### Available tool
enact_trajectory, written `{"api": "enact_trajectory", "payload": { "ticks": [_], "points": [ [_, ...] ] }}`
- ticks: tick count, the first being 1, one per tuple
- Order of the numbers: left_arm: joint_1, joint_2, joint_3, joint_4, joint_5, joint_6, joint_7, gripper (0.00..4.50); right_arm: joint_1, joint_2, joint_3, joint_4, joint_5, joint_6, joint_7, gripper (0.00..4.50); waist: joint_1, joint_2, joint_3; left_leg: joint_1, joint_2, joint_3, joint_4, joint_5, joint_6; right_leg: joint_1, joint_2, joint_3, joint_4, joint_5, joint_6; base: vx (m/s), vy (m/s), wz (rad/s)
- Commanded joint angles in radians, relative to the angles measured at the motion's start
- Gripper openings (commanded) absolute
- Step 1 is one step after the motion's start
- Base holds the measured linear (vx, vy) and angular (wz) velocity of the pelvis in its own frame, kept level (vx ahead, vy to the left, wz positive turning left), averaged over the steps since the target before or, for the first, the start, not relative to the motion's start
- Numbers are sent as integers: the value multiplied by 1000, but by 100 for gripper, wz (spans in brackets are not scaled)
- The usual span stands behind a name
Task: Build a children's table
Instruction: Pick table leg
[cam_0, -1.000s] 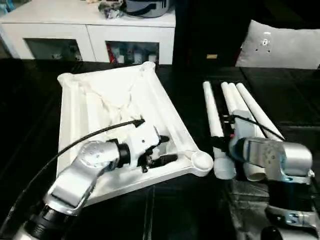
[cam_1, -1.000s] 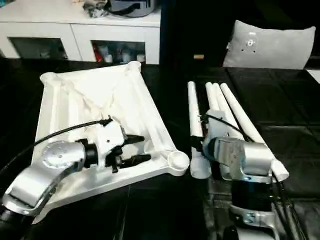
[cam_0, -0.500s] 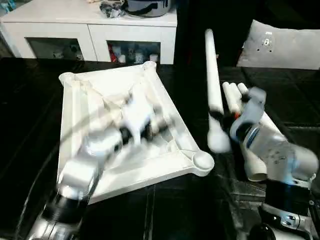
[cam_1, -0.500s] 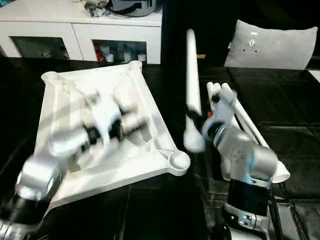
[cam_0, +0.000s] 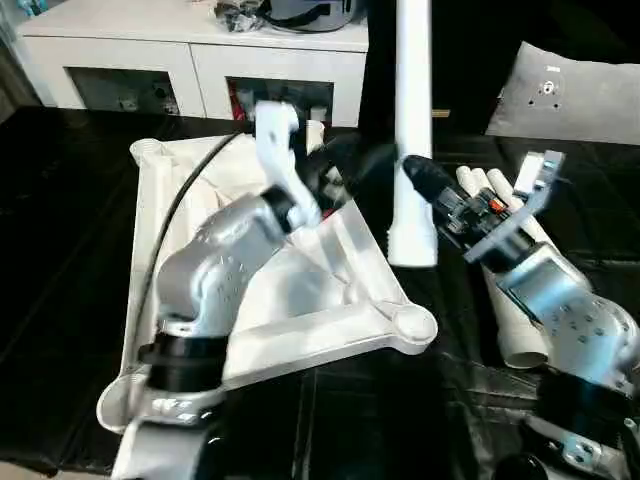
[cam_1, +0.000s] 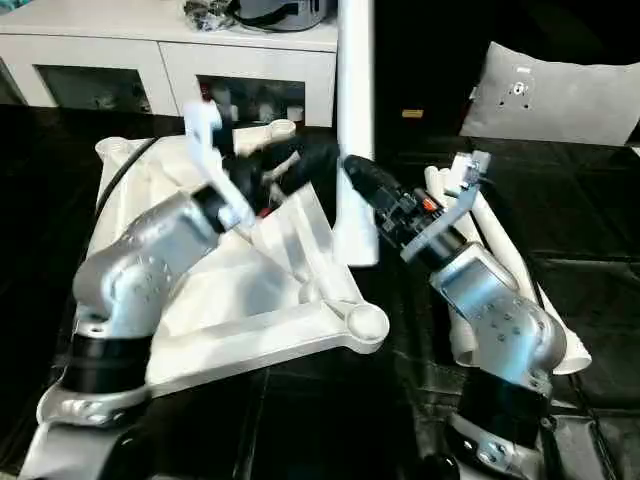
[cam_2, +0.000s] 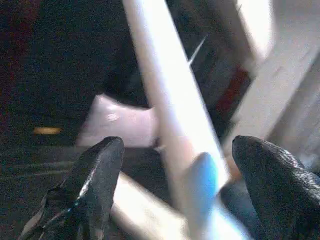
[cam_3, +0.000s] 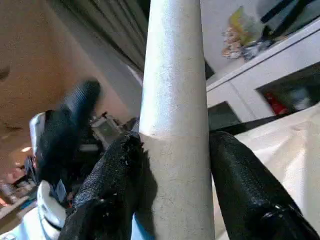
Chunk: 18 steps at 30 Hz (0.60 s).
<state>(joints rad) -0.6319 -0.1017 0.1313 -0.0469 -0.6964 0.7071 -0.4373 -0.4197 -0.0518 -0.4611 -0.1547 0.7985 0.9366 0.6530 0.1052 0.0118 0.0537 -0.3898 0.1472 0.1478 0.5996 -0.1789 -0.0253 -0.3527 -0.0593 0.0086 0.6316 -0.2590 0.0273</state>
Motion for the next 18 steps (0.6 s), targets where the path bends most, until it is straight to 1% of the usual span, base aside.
{"api": "enact_trajectory", "payload": {
  "ticks": [1,2,4,5,6,7,8,9,10,11,12,13,14,15,16,17,18],
  "points": [
    [-29,-27,39,-18,-74,37,29,430,5,-6,14,-44,53,4,18,181,5,-13,-65,20,61,-9,-63,-53,40,29,-72,17,-63,91,-282,0,0,0],
    [-38,-43,60,-25,-113,60,38,430,19,-4,26,-63,80,6,31,181,4,-13,-63,21,61,-10,-65,-64,35,28,-71,18,-66,80,-276,0,0,0],
    [-40,-45,64,-25,-122,66,41,443,23,-4,28,-70,88,9,36,181,5,-16,-61,19,62,-11,-66,-65,32,30,-71,19,-68,81,-259,0,0,0],
    [-44,-47,67,-25,-132,77,43,450,30,-2,33,-81,98,14,45,181,4,-14,-61,20,60,-11,-67,-69,30,29,-70,19,-70,72,-246,0,0,0],
    [-44,-42,61,-24,-125,82,39,450,34,-1,38,-87,99,14,48,181,4,-11,-60,19,60,-12,-68,-69,27,28,-70,19,-71,68,-243,0,0,0],
    [-44,-42,61,-24,-125,82,39,450,34,-1,38,-87,99,14,48,181,3,-12,-59,19,60,-12,-69,-72,24,28,-69,19,-73,60,-236,0,0,0],
    [-42,-33,52,-23,-112,89,42,450,43,-5,50,-94,90,5,51,181,5,-8,-61,21,61,-13,-70,-77,12,26,-69,20,-74,50,-221,0,0,0],
    [-41,-27,44,-21,-102,90,46,450,47,-9,58,-97,83,-4,51,181,5,-10,-60,20,62,-13,-71,-77,9,27,-69,20,-73,51,-217,0,0,0],
    [-39,-19,31,-21,-81,81,49,450,51,-12,66,-102,71,-16,49,181,7,-10,-61,20,62,-14,-71,-73,6,27,-69,20,-73,55,-211,0,0,0],
    [-35,-2,6,-22,-33,50,52,450,59,-13,82,-113,49,-39,42,181,6,-5,-61,20,64,-16,-73,-81,-5,25,-68,20,-75,62,-196,0,0,0],
    [-33,7,-9,-23,-6,31,58,450,64,-14,92,-121,37,-55,35,181,6,-5,-61,20,64,-16,-73,-81,-5,25,-68,20,-75,62,-196,0,0,0],
    [-32,10,-18,-24,14,6,64,450,71,-21,117,-134,-1,-87,26,181,10,0,-65,20,63,-17,-72,-73,-14,27,-69,20,-71,84,-180,0,0,0],
    [-32,10,-18,-24,14,6,64,423,71,-21,117,-134,-1,-87,26,181,9,-4,-68,17,63,-17,-69,-48,-18,29,-67,19,-69,127,-171,0,0,0],
    [-28,20,-40,-32,45,-26,70,416,84,-32,166,-155,-55,-130,14,181,13,10,-72,18,63,-20,-67,-32,-22,27,-68,17,-62,156,-172,0,0,0],
    [-26,25,-49,-36,58,-37,71,412,89,-33,184,-161,-72,-144,11,181,12,5,-74,17,63,-19,-64,-16,-21,26,-64,16,-63,188,-164,0,0,0],
    [-20,39,-85,-46,115,-86,81,402,103,-37,244,-182,-134,-192,2,181,10,6,-72,13,60,-19,-64,-16,-21,26,-63,15,-62,225,-162,0,0,0],
    [-20,39,-85,-46,115,-86,81,402,103,-37,244,-182,-134,-192,2,181,10,4,-69,11,61,-18,-66,-42,-28,26,-64,16,-64,211,-150,0,0,0]
  ]
}}
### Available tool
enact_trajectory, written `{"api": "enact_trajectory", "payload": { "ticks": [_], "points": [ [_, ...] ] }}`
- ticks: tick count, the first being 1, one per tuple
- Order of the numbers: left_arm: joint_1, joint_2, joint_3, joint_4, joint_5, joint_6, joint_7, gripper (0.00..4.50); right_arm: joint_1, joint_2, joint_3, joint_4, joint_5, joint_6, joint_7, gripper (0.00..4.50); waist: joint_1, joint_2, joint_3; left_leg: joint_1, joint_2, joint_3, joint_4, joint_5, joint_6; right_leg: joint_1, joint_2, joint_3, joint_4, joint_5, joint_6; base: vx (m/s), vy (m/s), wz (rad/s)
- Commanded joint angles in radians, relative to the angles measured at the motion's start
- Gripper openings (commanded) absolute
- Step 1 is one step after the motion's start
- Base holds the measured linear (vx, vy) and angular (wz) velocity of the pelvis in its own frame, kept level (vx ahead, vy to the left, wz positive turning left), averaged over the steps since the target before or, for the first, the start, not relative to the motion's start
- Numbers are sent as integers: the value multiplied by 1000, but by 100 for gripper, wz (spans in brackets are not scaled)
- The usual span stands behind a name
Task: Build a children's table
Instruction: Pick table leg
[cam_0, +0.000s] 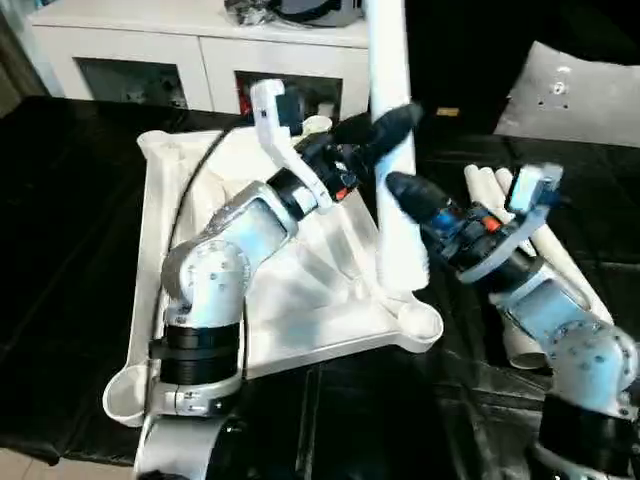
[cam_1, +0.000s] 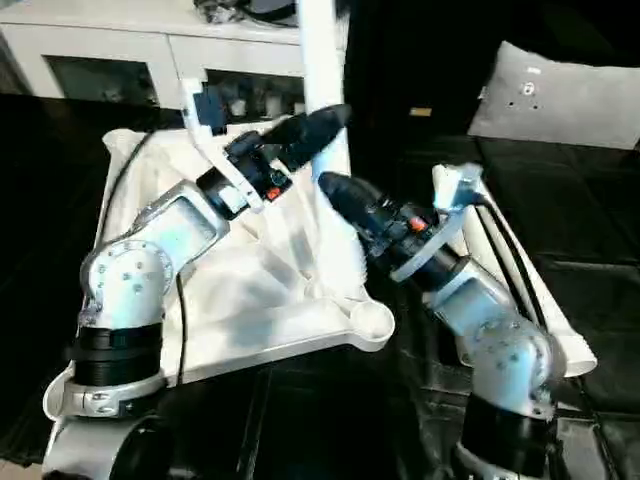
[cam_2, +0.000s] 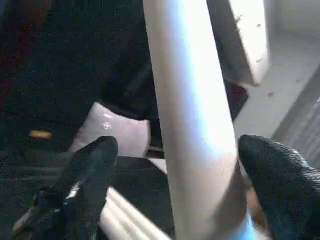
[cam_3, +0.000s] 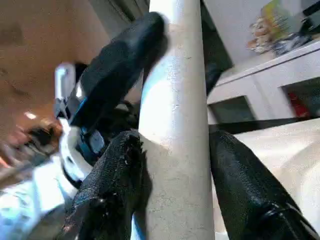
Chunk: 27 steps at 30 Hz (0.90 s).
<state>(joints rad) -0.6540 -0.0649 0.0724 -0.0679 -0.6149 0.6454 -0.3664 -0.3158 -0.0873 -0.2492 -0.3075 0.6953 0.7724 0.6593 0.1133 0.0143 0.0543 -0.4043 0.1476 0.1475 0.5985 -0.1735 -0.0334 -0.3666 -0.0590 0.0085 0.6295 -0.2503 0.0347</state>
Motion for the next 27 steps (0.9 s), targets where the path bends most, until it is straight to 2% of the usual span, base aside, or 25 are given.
{"api": "enact_trajectory", "payload": {
  "ticks": [1,2,3,4,5,7,8,10,11,13,14,16,17,18,19,20,22,24,27],
  "points": [
    [2,2,-26,-25,34,-25,10,386,-1,-1,32,-29,-31,-28,-5,181,0,4,-70,29,59,-18,-67,-70,-25,39,-66,16,-61,183,-167,0,0,0],
    [4,-3,-33,-28,53,-40,26,376,4,4,64,-29,-80,-75,-17,181,1,14,-69,29,61,-21,-68,-85,-32,36,-67,16,-61,166,-171,0,0,0],
    [8,-4,-41,-33,68,-47,36,370,6,7,90,-20,-131,-121,-35,181,-2,14,-66,29,61,-20,-70,-114,-45,35,-66,17,-65,135,-176,0,0,0],
    [8,-4,-42,-33,69,-47,37,365,6,8,93,-19,-136,-125,-37,181,-4,10,-65,30,62,-19,-72,-131,-53,35,-66,18,-67,114,-176,0,0,0],
    [14,-8,-59,-39,96,-60,55,356,6,7,124,-5,-194,-184,-56,181,-4,15,-65,30,62,-20,-73,-138,-55,35,-67,18,-66,104,-180,0,0,0],
    [18,-25,-82,-41,159,-74,136,341,5,21,176,35,-322,-325,-122,181,-6,13,-63,29,63,-20,-74,-157,-63,32,-67,19,-70,84,-172,0,0,0],
    [18,-25,-82,-41,159,-74,136,329,5,21,176,35,-322,-325,-122,181,-5,14,-65,29,65,-21,-74,-159,-67,31,-70,20,-70,80,-169,0,0,0],
    [20,-46,-77,-32,190,-88,195,321,8,34,203,62,-397,-414,-168,181,-7,16,-65,29,63,-20,-72,-162,-68,32,-67,21,-70,76,-167,0,0,0],
    [22,-56,-78,-26,193,-98,204,308,14,39,213,68,-407,-436,-173,181,-6,20,-66,29,61,-22,-72,-154,-63,34,-66,21,-68,99,-170,0,0,0],
    [25,-63,-81,-20,195,-106,206,281,19,42,221,71,-409,-448,-173,181,-8,18,-66,27,59,-21,-70,-146,-49,35,-63,20,-66,136,-172,0,0,0],
    [24,-67,-89,-13,197,-111,203,279,24,41,228,73,-418,-465,-176,181,-5,29,-67,27,59,-23,-68,-143,-48,35,-65,20,-64,146,-173,0,0,0],
    [21,-68,-99,-6,198,-114,193,267,27,38,232,75,-426,-477,-177,181,-7,22,-68,25,57,-21,-65,-128,-31,39,-62,20,-62,186,-175,0,0,0],
    [0,-71,-109,23,195,-125,167,249,28,31,246,82,-449,-514,-175,181,-10,40,-67,25,55,-21,-64,-132,-29,35,-61,19,-66,187,-173,0,0,0],
    [-3,-72,-109,26,194,-127,164,249,28,31,247,83,-451,-518,-174,181,-10,35,-68,23,54,-21,-62,-130,-26,38,-61,19,-65,185,-174,0,0,0],
    [-10,-71,-105,38,191,-129,159,237,27,30,250,88,-459,-529,-176,181,-8,34,-69,23,53,-21,-62,-126,-24,40,-61,19,-63,186,-175,0,0,0],
    [-11,-71,-105,41,190,-129,158,233,27,30,250,89,-460,-531,-176,181,-10,42,-69,24,53,-21,-62,-133,-21,38,-61,19,-64,173,-182,0,0,0],
    [-13,-73,-104,45,191,-130,159,224,30,30,251,94,-467,-547,-179,181,-10,45,-69,23,55,-22,-62,-135,-14,39,-63,19,-63,163,-190,0,0,0],
    [-19,-73,-96,55,192,-128,162,204,29,35,250,102,-480,-579,-196,181,-15,52,-69,22,56,-22,-63,-143,-8,37,-63,18,-64,140,-200,0,0,0],
    [-12,-71,-90,62,193,-124,172,198,31,35,260,116,-505,-622,-221,181,-22,55,-70,23,57,-22,-63,-144,-3,37,-62,18,-65,135,-208,0,0,0]
  ]
}}
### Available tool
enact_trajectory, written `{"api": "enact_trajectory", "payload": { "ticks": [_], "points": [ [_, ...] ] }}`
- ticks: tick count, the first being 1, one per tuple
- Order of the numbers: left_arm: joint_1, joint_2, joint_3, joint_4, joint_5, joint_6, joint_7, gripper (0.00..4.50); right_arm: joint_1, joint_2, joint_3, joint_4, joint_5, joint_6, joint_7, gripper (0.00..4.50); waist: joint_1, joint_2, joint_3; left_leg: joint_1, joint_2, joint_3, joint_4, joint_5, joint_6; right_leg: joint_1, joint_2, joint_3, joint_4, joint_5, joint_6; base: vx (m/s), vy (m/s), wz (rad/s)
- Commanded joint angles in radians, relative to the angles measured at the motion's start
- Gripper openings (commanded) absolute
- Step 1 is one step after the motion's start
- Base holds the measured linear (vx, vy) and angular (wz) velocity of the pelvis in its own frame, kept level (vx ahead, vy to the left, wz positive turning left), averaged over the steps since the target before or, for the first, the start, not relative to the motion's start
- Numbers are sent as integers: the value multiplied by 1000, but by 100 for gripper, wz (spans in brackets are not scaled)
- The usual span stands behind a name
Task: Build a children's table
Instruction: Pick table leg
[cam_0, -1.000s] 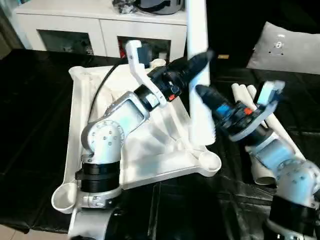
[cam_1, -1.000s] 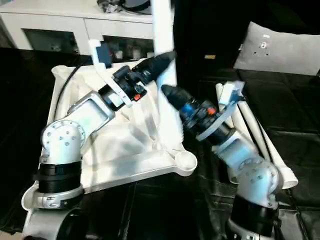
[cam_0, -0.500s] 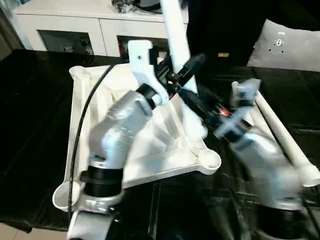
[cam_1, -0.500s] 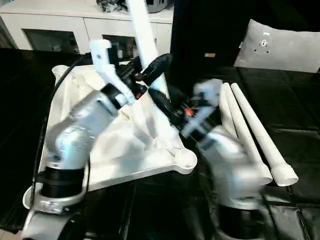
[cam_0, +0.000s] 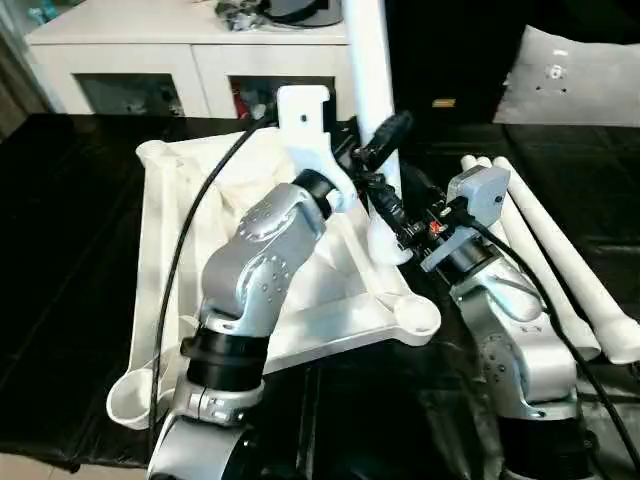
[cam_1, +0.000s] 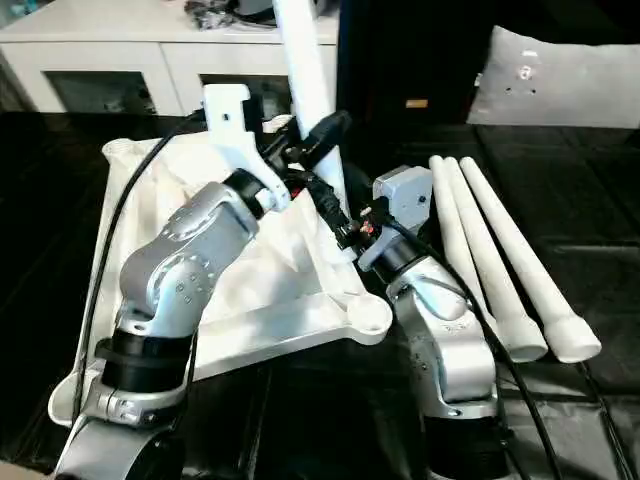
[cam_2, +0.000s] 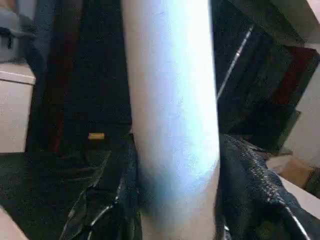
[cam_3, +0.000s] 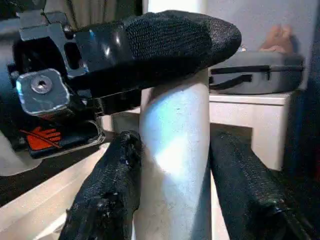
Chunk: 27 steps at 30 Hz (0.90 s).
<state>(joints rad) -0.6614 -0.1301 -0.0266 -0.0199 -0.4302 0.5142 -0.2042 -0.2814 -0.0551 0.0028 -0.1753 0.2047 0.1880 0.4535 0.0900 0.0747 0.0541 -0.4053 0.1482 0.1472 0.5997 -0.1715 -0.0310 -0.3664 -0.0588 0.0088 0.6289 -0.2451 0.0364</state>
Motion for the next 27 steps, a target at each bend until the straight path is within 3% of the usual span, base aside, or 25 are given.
{"api": "enact_trajectory", "payload": {
  "ticks": [1,4,5,6,7,11,12,14,15,16,17,19,20,24,27],
  "points": [
    [-2,-6,9,16,7,6,10,191,-1,1,12,-15,-18,-43,-16,181,-2,-7,-70,22,54,-21,-63,-139,3,39,-63,18,-64,132,-214,0,0,0],
    [1,-11,9,18,3,1,6,188,3,-5,12,-25,-18,-40,-13,181,-4,-11,-70,22,55,-18,-61,-133,19,38,-62,19,-66,128,-220,0,0,0],
    [-1,-15,10,22,3,-5,7,188,4,-13,11,-24,-18,-39,-7,181,-6,-23,-70,22,55,-16,-61,-130,25,40,-62,19,-67,129,-221,0,0,0],
    [-3,-17,9,24,3,-8,9,187,5,-16,10,-24,-18,-40,-4,181,-2,-16,-70,23,56,-17,-60,-120,33,38,-64,19,-65,123,-225,0,0,0],
    [-4,-17,8,26,6,-13,10,186,5,-20,10,-21,-17,-41,0,181,-3,-22,-70,23,56,-15,-59,-117,38,37,-62,19,-66,123,-226,0,0,0],
    [-9,-3,15,26,20,-25,22,186,-1,-35,23,-3,-23,-48,1,181,-1,-25,-69,22,57,-14,-58,-104,60,35,-64,19,-66,93,-230,0,0,0],
    [-10,10,23,30,26,-28,28,186,-7,-39,26,8,-29,-54,1,181,-3,-36,-68,21,56,-12,-58,-104,63,35,-63,19,-68,90,-229,0,0,0],
    [-10,25,32,35,31,-28,33,186,-11,-39,25,16,-22,-47,2,181,-1,-29,-68,21,56,-13,-58,-107,63,33,-65,18,-67,68,-230,0,0,0],
    [-10,37,35,37,34,-25,30,186,-14,-32,14,14,13,-30,15,181,-2,-42,-67,20,56,-12,-59,-106,66,35,-64,19,-68,61,-229,0,0,0],
    [-9,52,38,38,37,-21,23,186,-14,-31,5,8,63,14,39,236,-1,-39,-66,21,55,-12,-59,-106,74,34,-64,19,-67,54,-231,0,0,0],
    [-7,67,41,39,38,-14,20,186,-14,-33,-1,4,93,41,55,250,-1,-39,-67,22,56,-12,-59,-102,77,33,-64,19,-67,52,-230,0,0,0],
    [-7,81,46,41,35,-3,15,186,-14,-38,-7,0,118,63,70,250,-1,-41,-67,21,57,-14,-59,-99,79,33,-63,18,-65,63,-228,0,0,0],
    [-8,101,51,46,29,6,4,186,-14,-49,-15,-6,170,105,99,267,-3,-47,-67,21,54,-12,-58,-91,81,35,-63,18,-65,74,-224,0,0,0],
    [-11,151,70,53,-1,39,-42,185,-24,-92,-65,-19,276,181,143,300,4,-44,-70,28,59,-11,-57,-83,72,27,-62,16,-62,79,-236,0,0,0],
    [-11,160,76,50,-25,60,-62,185,-27,-106,-86,-29,327,220,158,336,9,-51,-70,27,59,-11,-58,-73,73,30,-65,15,-58,96,-245,0,0,0]
  ]
}}
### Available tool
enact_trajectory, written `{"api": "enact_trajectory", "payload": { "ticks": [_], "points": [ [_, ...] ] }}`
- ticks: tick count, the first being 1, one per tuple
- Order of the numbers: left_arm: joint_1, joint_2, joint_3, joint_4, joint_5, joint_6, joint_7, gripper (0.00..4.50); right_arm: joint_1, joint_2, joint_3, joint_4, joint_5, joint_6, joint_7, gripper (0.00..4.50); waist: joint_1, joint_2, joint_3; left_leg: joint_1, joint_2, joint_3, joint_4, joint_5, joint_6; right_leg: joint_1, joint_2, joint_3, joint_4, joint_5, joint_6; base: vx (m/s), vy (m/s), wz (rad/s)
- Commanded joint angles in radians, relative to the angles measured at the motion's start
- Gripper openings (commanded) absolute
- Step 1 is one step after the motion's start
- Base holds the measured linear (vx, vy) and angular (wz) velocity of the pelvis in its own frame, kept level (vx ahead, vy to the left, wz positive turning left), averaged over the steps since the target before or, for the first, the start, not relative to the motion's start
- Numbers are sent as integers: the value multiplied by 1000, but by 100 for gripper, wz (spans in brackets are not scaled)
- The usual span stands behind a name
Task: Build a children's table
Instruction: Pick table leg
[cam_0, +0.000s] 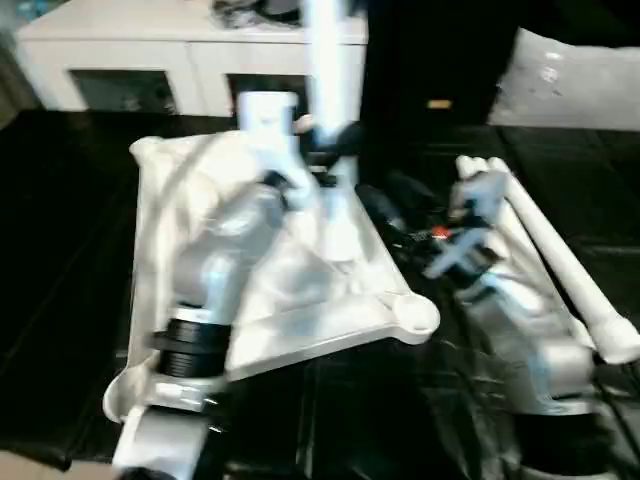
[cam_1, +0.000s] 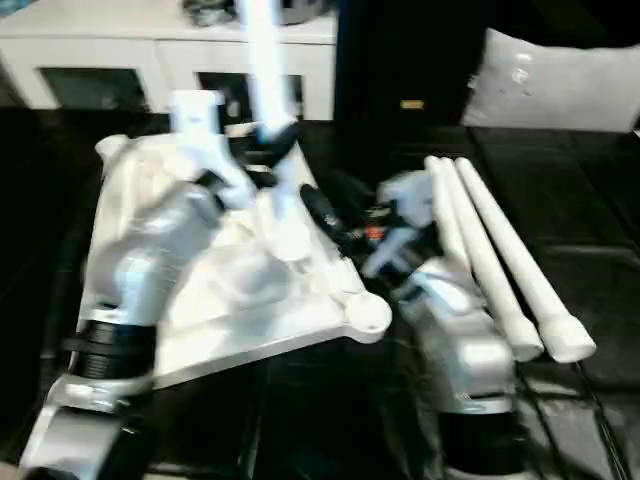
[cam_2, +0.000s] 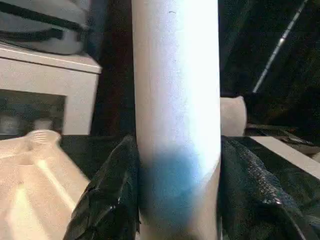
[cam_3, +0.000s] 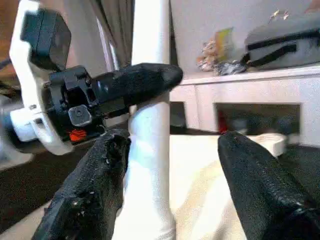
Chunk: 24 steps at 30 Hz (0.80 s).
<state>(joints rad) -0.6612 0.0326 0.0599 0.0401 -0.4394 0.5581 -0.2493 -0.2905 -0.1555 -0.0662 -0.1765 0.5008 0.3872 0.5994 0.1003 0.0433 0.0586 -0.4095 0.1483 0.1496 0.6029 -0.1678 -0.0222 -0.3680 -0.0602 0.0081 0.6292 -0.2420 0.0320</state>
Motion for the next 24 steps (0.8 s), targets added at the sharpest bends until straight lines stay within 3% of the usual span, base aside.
{"api": "enact_trajectory", "payload": {
  "ticks": [1,3,5,6,8,11,16,19,24],
  "points": [
    [-11,4,-10,-13,-34,32,-34,185,-25,-12,-40,-30,64,48,10,340,2,-21,-74,31,59,-12,-61,-76,65,29,-65,15,-58,88,-242,0,0,0],
    [-8,20,-6,-29,-96,85,-91,185,-47,-45,-89,-22,131,149,-7,357,4,-25,-74,32,57,-11,-62,-80,59,28,-64,14,-60,60,-247,0,0,0],
    [-9,25,11,-43,-148,128,-132,185,-68,-95,-129,9,226,304,-17,382,5,-29,-70,31,55,-9,-64,-88,46,28,-64,15,-64,24,-246,0,0,0],
    [-9,25,11,-43,-148,128,-132,185,-68,-95,-129,9,226,304,-17,382,6,-28,-69,32,54,-8,-64,-97,43,29,-65,15,-66,9,-247,0,0,0],
    [-13,22,34,-55,-209,172,-164,185,-70,-130,-167,20,333,370,22,413,8,-31,-69,32,54,-7,-64,-111,33,31,-69,17,-69,-22,-245,0,0,0],
    [-21,25,46,-59,-248,198,-187,185,-66,-163,-188,7,389,386,68,433,10,-34,-71,28,57,-7,-63,-92,35,30,-68,16,-68,-4,-239,0,0,0],
    [-38,27,59,-68,-309,235,-222,185,-70,-214,-198,-9,422,447,115,450,16,-37,-73,28,54,-4,-58,-57,50,32,-66,15,-64,41,-243,0,0,0],
    [-45,31,50,-75,-323,250,-239,185,-78,-255,-184,-14,431,488,139,450,17,-38,-72,28,56,-5,-59,-58,45,33,-67,15,-65,24,-247,0,0,0],
    [-44,41,21,-99,-345,264,-292,185,-95,-313,-151,-3,425,487,186,450,21,-42,-71,29,57,-5,-59,-63,41,34,-67,16,-67,0,-240,0,0,0]
  ]
}}
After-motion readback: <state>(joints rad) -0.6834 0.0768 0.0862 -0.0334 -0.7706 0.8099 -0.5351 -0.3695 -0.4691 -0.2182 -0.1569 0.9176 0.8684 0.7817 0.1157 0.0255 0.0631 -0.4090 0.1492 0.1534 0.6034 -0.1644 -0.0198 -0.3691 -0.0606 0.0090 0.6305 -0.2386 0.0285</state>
